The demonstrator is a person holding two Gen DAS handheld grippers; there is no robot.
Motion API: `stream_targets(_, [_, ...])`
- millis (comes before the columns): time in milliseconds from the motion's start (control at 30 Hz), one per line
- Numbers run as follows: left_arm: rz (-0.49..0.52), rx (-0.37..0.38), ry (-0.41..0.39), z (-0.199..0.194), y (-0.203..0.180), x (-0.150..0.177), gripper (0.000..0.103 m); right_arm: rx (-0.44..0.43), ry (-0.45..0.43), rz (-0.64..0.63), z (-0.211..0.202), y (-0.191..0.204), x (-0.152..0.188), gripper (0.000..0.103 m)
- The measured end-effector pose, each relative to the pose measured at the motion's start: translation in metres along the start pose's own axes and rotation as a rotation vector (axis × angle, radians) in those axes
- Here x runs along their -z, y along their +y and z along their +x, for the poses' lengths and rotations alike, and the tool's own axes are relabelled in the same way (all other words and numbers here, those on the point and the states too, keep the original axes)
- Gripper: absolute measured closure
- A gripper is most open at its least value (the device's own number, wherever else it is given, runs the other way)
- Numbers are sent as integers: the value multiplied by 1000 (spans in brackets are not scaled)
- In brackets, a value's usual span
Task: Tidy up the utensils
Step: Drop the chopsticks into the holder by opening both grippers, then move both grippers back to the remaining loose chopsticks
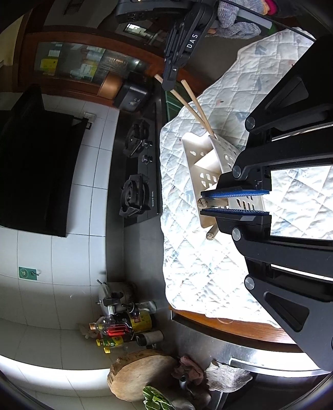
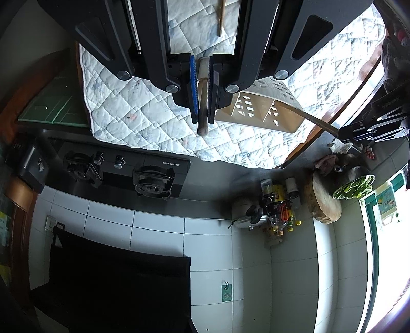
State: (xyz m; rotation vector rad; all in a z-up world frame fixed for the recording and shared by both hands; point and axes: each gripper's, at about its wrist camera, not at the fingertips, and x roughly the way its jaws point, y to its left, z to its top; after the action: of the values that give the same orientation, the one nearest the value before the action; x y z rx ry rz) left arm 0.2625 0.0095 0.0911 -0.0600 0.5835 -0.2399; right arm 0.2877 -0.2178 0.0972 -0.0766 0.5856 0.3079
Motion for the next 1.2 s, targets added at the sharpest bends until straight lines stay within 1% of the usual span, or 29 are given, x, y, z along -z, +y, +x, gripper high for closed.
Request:
stream_targets(33, [-3, -2, 0, -1, 0, -1, 90, -1, -1, 3, -1, 0, 0, 95])
stream_targets(100, [-7, -3, -6, -4, 0, -1, 87, 3, -8, 6, -5, -1, 0, 93])
stream_targets(133, [-5, -4, -9, -7, -1, -1, 87, 4, -13, 5, -8, -1, 0, 92])
stream_targets(200, [-1, -6, -18, -14, -3, 0, 87, 7, -23, 4, -16, -1, 1, 85])
stream_targets(267, [3, -6, -26, -22, -4, 1, 85, 9, -34, 5, -25, -2, 4, 84])
stream_targets(300, [5, -10, -30, -27, -4, 3, 83, 6, -40, 7, -30, -2, 6, 82])
stream_targets(400, [7, -12, -45, -41, -7, 10, 67, 1, -61, 15, -47, -2, 15, 76])
stream_targets(533, [26, -10, -50, -59, -16, 24, 66, -13, -78, 23, -69, 0, 33, 71])
stream_targets(567, [29, -7, -50, -63, -17, 28, 64, -15, -81, 22, -73, 1, 38, 68])
stream_targets(600, [31, -6, -52, -67, -19, 33, 60, -18, -83, 20, -78, 2, 43, 66])
stream_targets(633, [31, -6, -53, -70, -20, 37, 56, -22, -83, 20, -82, 3, 49, 65])
stream_targets(667, [31, -4, -54, -73, -21, 41, 55, -25, -83, 19, -85, 5, 54, 64])
stream_targets(767, [32, 8, -48, -80, -26, 56, 54, -33, -80, 23, -95, 7, 70, 58])
stream_targets(867, [29, 17, -38, -85, -29, 72, 50, -35, -76, 25, -101, 10, 85, 55])
stream_targets(900, [28, 19, -35, -85, -29, 76, 50, -39, -73, 28, -102, 11, 91, 53])
stream_targets(1200, [-14, 32, 19, -82, -26, 119, 50, -16, -43, 34, -109, 15, 137, 45])
